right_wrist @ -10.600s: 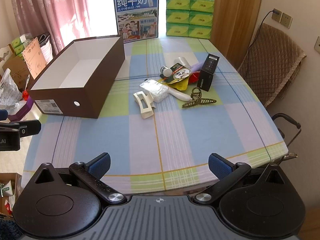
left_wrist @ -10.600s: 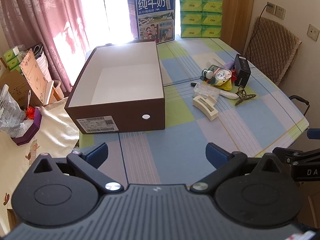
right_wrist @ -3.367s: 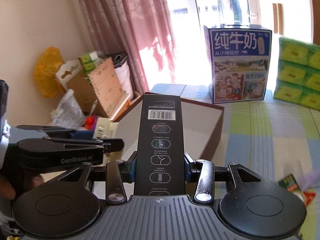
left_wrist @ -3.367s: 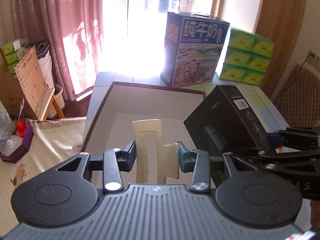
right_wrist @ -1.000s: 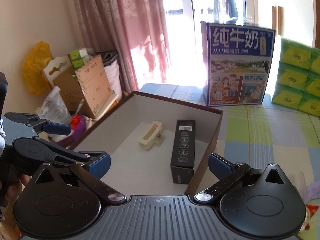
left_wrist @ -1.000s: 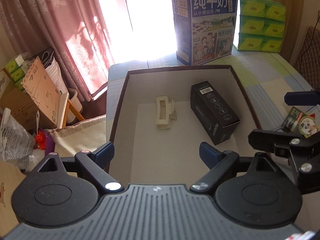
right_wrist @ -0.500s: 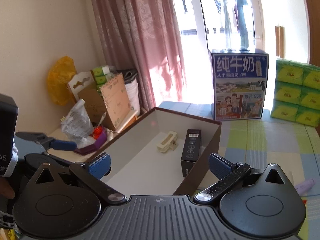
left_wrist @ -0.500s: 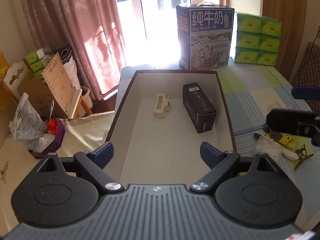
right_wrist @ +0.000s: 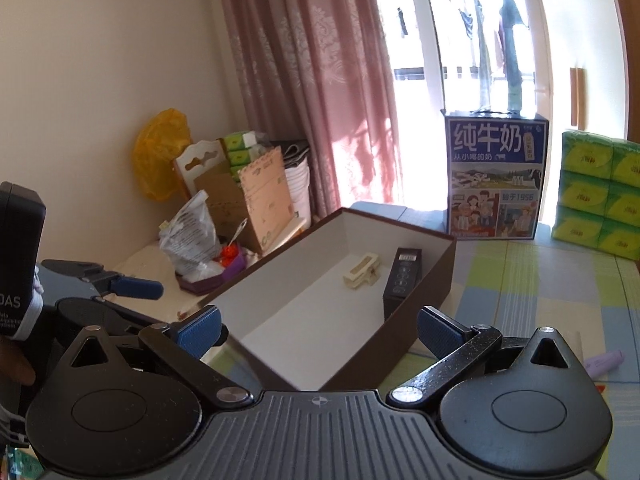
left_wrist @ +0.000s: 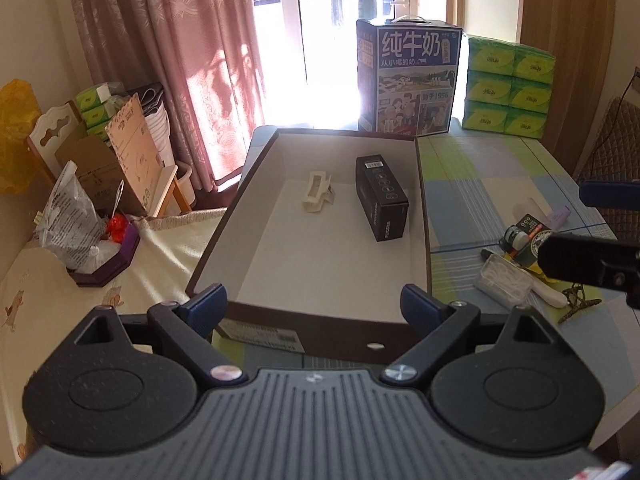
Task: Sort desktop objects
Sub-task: 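Withdraw both tools from the box back toward the remaining items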
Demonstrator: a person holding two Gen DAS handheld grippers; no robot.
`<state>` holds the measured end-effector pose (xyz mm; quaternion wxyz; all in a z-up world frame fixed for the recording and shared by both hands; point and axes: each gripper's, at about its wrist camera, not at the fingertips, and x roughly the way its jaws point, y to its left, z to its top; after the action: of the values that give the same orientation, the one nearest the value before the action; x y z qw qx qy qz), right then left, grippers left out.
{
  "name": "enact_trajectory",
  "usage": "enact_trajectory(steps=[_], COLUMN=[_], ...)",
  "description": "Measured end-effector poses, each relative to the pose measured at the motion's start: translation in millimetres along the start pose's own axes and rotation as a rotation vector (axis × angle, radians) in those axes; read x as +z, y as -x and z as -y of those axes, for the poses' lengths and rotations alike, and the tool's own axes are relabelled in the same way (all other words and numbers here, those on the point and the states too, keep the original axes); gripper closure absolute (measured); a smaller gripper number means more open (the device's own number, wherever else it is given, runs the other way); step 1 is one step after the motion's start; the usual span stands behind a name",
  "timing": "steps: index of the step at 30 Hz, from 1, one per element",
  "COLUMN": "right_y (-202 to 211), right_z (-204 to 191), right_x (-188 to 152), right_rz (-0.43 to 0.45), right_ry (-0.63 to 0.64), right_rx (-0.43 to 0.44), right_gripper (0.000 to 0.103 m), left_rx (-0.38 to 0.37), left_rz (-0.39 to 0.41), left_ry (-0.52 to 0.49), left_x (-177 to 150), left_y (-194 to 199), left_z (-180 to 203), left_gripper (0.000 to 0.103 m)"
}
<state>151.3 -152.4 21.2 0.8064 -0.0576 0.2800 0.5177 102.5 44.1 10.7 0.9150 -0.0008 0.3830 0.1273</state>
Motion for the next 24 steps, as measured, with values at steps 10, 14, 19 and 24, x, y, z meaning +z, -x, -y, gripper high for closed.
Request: enact_trajectory(steps=[10, 14, 19, 24], right_y=[22.4, 30.5, 39.3, 47.7], right_z=[20.4, 33.3, 54.5, 78.0], right_x=[-26.8, -41.4, -60.6, -70.2], right_rz=[-0.062, -0.114, -0.177, -0.209], right_ry=[-0.007, -0.018, -0.048, -0.084], right_rx=[-0.014, -0.023, -0.045, -0.087], right_gripper=[0.002, 0.002, 0.002, 0.002], left_rx=[0.009, -0.005, -0.044, -0.087], left_rz=[-0.042, -0.061, -0.085, -0.115], left_ry=[0.055, 0.064, 0.051, 0.031], left_x=[-28.7, -36.2, -43.4, -44.7], left_y=[13.9, 15.4, 11.7, 1.5], left_z=[17.1, 32.0, 52.7, 75.5], left_gripper=[0.011, 0.011, 0.011, 0.012])
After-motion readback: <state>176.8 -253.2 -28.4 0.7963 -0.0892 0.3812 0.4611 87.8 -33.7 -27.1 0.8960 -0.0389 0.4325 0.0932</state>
